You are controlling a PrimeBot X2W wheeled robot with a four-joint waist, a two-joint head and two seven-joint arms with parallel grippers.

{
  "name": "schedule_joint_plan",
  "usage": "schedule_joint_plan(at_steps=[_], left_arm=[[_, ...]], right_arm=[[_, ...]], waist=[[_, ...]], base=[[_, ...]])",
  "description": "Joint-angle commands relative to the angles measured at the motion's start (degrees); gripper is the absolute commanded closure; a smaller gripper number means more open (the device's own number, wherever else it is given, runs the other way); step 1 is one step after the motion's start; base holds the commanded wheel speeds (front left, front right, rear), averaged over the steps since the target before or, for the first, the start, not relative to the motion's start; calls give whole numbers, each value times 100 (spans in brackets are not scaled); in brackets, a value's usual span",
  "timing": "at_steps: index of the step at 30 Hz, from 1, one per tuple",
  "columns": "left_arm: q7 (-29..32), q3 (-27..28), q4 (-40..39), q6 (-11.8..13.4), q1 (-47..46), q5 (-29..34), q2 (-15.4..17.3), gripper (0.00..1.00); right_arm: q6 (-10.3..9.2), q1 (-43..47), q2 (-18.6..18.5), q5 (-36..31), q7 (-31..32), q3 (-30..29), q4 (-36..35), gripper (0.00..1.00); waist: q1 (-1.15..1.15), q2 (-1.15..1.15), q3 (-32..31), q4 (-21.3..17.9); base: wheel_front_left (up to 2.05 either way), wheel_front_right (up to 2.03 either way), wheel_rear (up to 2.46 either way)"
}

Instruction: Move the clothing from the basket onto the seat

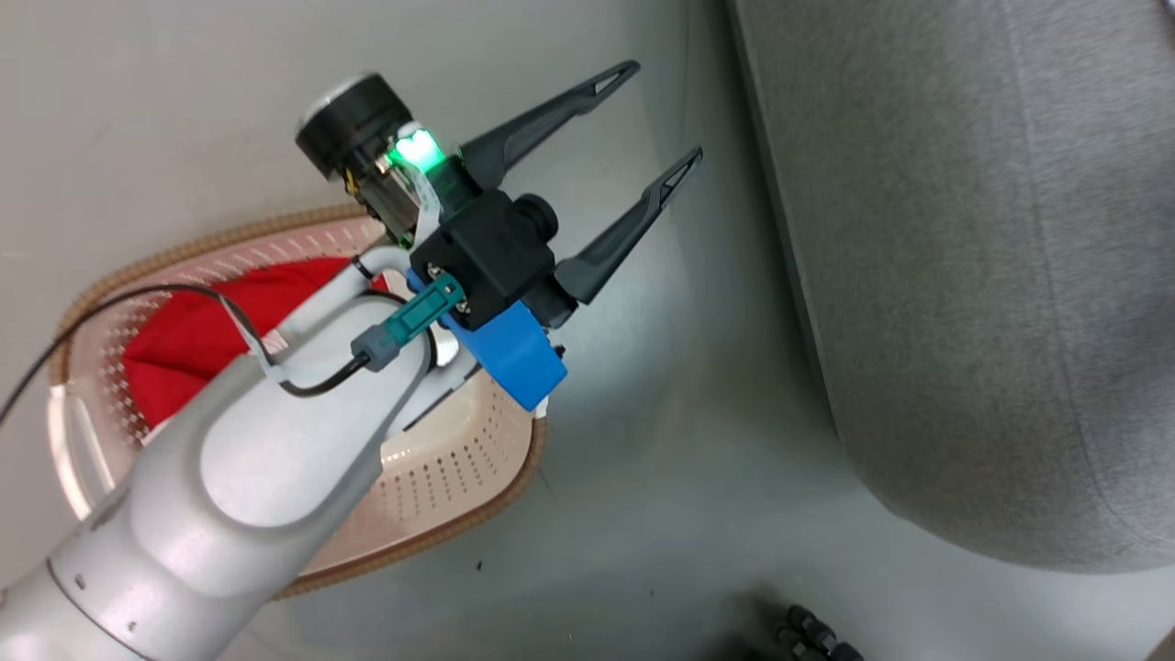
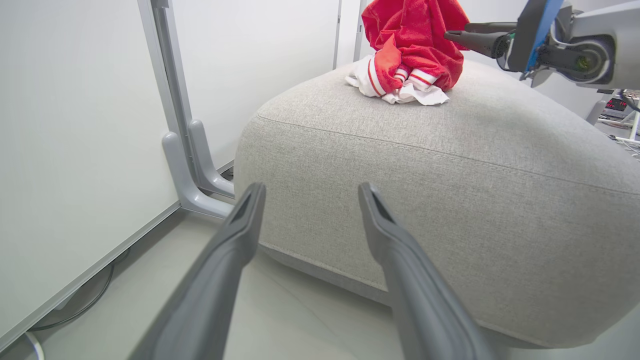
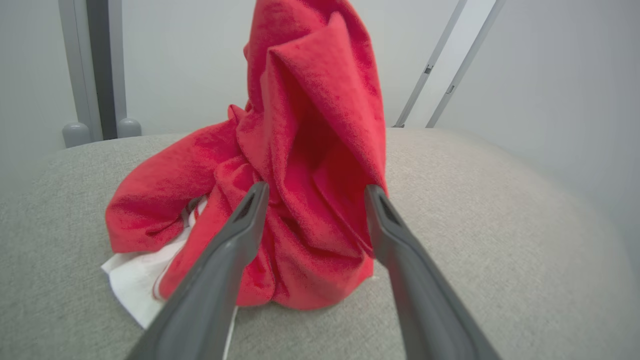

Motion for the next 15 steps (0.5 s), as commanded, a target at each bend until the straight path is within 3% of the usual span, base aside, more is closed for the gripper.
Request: schedule_joint_plan(at_steps=[1, 8, 15], left_arm=[[-92, 12, 87, 42, 138, -53, -40, 0], [-313, 350, 425, 300, 746, -391, -153, 0], [-342, 1295, 215, 657, 1717, -588, -53, 0]], right_arm=[[-6, 319, 63, 32, -4, 57, -135, 0], [-5, 1397, 360, -36, -3, 875, -1080, 0], [-6, 2010, 495, -50, -4, 2003, -1543, 0]], waist=[[0, 0, -429, 61], [0, 0, -1419, 164], [0, 0, -2408, 566]], base=[[0, 0, 0], [0, 0, 0], [0, 0, 0]])
